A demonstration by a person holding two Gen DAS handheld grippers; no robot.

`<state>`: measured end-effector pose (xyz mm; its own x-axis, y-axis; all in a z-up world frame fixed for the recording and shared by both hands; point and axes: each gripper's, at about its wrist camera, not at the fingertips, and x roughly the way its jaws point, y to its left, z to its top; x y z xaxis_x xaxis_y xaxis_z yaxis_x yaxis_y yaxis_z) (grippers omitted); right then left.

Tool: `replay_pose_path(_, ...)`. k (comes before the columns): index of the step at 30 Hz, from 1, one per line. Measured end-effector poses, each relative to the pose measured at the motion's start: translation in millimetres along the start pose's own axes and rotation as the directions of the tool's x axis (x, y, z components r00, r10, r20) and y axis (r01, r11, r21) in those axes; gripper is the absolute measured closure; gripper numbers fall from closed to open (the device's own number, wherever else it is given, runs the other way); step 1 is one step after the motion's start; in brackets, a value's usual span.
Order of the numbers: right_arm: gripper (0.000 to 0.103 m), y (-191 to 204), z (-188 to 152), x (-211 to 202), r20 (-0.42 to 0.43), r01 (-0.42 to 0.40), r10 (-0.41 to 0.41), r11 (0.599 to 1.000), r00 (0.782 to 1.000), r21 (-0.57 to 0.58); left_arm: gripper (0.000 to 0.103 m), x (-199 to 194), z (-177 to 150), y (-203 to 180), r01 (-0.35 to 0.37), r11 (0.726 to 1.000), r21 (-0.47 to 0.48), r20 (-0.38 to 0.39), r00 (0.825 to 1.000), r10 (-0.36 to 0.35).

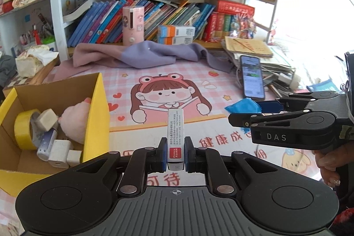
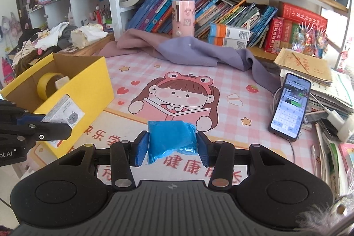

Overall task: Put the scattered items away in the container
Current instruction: 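Lift the medicine box and blue packet and carry both toward the yellow box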

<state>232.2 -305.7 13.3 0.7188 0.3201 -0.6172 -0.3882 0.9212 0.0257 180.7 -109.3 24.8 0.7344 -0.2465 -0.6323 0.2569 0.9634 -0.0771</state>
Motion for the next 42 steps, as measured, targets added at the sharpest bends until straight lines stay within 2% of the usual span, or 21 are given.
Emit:
replay_pose_path(12,0.059,68,-32,-47,0.023,0.062,-0.062,0.998,0.998,0.03,0.09,-59,-52,32,0.019,1.0,-0.016,0.01,1.0,-0.019)
replay_pose_path(23,0.059,132,-62,-76,0.019,0.037,-0.037,0.999,0.999,0.017,0.09,-107,-90,59,-0.004,1.0,-0.023,0.01,1.0,0.005)
replay_pose_path(42,0.059,194,-65,-79,-0.03,-0.065,0.062,0.994,0.998,-0.093,0.09,-139,-118,96,-0.099,0.991,-0.092,0.004,0.995,0.1)
